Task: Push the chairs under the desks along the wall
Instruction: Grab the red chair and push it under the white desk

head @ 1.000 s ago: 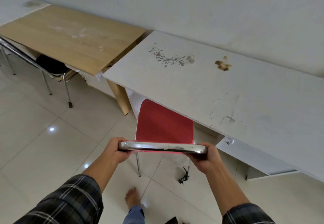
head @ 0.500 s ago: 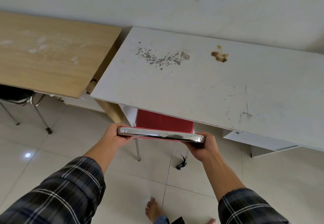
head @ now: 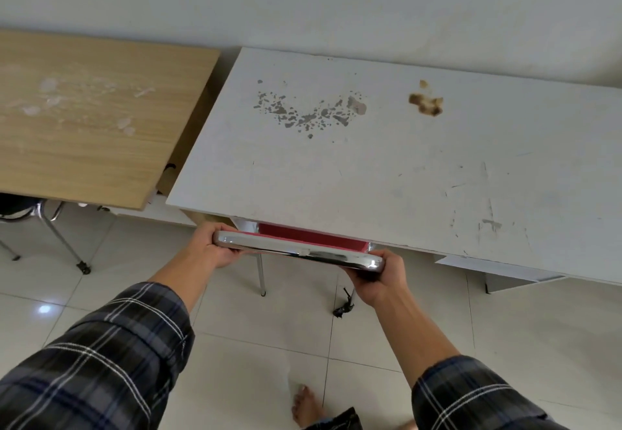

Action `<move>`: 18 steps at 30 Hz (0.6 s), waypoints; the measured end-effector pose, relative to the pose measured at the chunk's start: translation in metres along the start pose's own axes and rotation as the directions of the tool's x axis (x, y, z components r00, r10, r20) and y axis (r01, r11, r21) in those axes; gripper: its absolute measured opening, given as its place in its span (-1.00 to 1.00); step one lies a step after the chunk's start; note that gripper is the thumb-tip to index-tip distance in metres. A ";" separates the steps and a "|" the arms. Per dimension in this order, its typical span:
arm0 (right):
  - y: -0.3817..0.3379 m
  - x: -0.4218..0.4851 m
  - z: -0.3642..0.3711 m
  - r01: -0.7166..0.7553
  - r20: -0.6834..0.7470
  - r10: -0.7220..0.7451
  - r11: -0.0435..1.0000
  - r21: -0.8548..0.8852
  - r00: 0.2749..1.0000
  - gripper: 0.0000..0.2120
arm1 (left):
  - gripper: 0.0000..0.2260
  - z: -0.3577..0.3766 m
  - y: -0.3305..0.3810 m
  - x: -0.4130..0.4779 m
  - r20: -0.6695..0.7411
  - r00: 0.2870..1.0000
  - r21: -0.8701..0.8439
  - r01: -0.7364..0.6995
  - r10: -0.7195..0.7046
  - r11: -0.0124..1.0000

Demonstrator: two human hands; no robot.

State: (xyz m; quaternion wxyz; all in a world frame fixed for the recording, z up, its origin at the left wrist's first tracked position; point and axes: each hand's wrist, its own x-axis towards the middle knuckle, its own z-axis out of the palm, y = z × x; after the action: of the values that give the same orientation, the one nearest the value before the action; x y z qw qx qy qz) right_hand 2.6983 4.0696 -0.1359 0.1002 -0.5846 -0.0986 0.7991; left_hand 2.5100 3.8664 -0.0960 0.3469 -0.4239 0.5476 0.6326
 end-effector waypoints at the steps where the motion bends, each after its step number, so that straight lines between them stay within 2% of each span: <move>1: 0.002 0.000 0.002 0.002 -0.007 -0.002 1.000 -0.008 1.000 -0.63 | -0.86 -0.001 0.003 0.001 -0.005 1.000 -0.001 -0.006 0.006 1.000; 6: 0.002 -0.001 0.004 -0.007 -0.015 0.006 1.000 -0.026 1.000 -0.60 | -0.77 -0.002 0.002 -0.001 0.007 1.000 -0.015 -0.017 0.017 1.000; 9: 0.000 -0.002 0.002 -0.019 -0.011 0.019 0.999 -0.041 1.000 -0.55 | -0.71 -0.004 -0.004 -0.002 -0.041 0.998 -0.010 -0.056 0.056 0.998; 12: -0.002 -0.003 0.001 -0.035 -0.024 0.032 0.989 -0.147 0.999 -0.60 | -0.68 -0.003 -0.007 -0.004 -0.119 0.977 0.051 -0.171 0.176 0.984; 14: -0.009 -0.007 -0.008 -0.057 -0.002 0.059 0.956 -0.286 0.998 -0.67 | -0.75 0.007 -0.019 -0.020 -0.195 0.941 0.118 -0.257 0.277 0.959; 16: -0.012 -0.009 -0.011 -0.067 0.022 0.082 0.920 -0.386 0.996 -0.78 | -0.76 0.017 -0.029 -0.033 -0.269 0.876 0.305 -0.316 0.399 0.899; 18: -0.025 -0.016 -0.021 -0.068 0.067 0.113 0.879 -0.472 0.991 -0.80 | -0.68 0.035 -0.046 -0.043 -0.291 0.761 0.598 -0.328 0.580 0.731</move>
State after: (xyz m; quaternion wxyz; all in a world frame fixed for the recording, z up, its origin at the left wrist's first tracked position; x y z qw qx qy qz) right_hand 2.7240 4.0906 -0.1208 -0.0862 -0.5577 -0.2657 0.7816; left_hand 2.5631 3.9098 -0.0737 0.1359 -0.3006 0.8498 0.4111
